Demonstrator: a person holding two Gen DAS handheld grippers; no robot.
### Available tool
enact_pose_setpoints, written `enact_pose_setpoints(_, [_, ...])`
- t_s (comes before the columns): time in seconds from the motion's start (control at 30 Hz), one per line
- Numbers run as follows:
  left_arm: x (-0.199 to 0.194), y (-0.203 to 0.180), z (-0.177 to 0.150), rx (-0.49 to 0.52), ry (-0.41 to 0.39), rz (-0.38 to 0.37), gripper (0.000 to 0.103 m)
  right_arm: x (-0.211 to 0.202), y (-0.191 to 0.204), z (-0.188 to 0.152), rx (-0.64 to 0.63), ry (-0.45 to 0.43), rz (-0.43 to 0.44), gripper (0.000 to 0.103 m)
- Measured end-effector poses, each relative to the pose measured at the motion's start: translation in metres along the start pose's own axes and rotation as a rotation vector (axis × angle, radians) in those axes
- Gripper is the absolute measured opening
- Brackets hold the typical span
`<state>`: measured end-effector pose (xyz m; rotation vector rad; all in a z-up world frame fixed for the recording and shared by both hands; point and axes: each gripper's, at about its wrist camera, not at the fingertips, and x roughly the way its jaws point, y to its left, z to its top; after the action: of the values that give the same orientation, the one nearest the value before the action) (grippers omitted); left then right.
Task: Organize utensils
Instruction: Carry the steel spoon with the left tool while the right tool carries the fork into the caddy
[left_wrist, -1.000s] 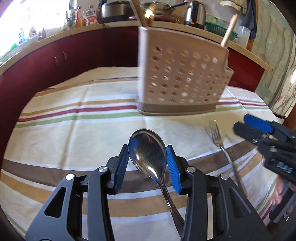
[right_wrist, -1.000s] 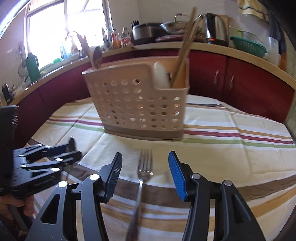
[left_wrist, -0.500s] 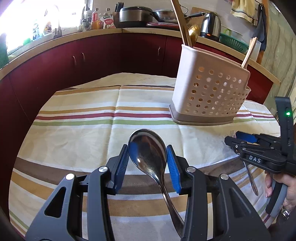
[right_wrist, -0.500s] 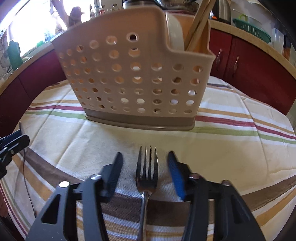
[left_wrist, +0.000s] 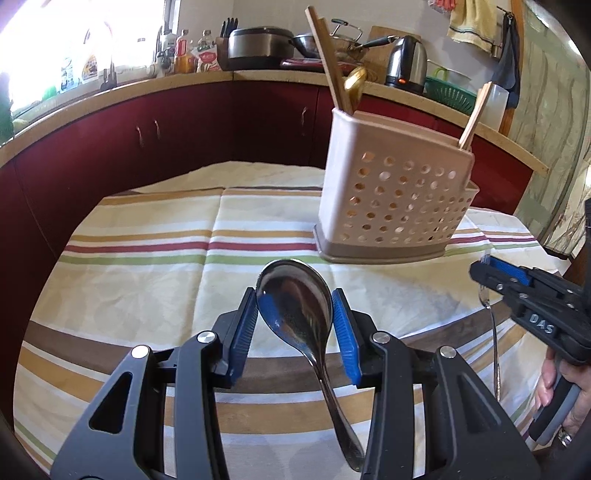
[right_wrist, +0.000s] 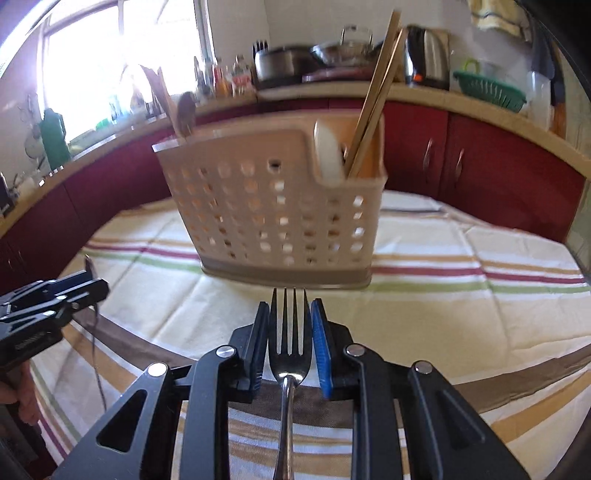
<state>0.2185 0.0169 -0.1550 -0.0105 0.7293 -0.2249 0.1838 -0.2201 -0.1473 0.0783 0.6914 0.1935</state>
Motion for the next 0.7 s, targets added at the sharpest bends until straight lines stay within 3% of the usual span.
enact_pose_setpoints(0.37, [-0.026,-0.016,0.014,0.020,-0.078,-0.010,0.039,-0.041,0.004,0.010,0.004,-0.143,0.005,0.024])
enact_pose_setpoints(0.7, [-0.035,-0.019,0.022,0.026,-0.118,0.001,0.039,-0.050,0.007,0.019,0.000,-0.191,0.017,0.024])
